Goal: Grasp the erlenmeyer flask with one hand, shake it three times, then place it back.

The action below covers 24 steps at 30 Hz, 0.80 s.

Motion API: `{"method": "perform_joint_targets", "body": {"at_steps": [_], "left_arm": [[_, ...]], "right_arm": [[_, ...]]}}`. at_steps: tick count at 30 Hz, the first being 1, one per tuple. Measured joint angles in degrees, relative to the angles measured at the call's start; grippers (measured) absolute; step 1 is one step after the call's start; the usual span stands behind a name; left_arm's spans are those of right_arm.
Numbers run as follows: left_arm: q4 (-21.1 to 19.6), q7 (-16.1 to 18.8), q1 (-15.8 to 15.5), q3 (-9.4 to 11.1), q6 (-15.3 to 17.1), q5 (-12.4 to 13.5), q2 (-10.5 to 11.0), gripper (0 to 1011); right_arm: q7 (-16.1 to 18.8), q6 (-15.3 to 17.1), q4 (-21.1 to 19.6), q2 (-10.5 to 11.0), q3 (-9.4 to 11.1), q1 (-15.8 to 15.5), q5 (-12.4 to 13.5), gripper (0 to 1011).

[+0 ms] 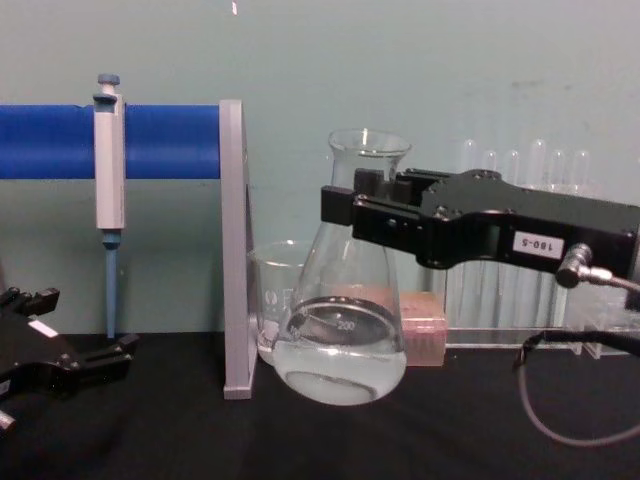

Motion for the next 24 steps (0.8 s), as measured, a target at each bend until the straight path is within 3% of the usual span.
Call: {"method": "perform_joint_targets", "body": {"at_steps": [7, 12, 24], "left_arm": [[0.0, 0.0, 0.0, 0.0, 0.0, 0.0, 0.0, 1001], [0.0, 0.0, 0.0, 0.0, 0.0, 0.0, 0.0, 1001], [0.0, 0.0, 0.0, 0.0, 0.0, 0.0, 0.0, 1001]], "right_arm": [[-2.7, -0.6, 0.1, 0.4, 0.4, -0.3, 0.5, 450], [-5.6, -1.3, 0.1, 0.7, 1.9, -1.4, 0.5, 449], [-21.0, 0.8, -2.8, 0.6, 11.9, -8.3, -2.6, 449]]}}
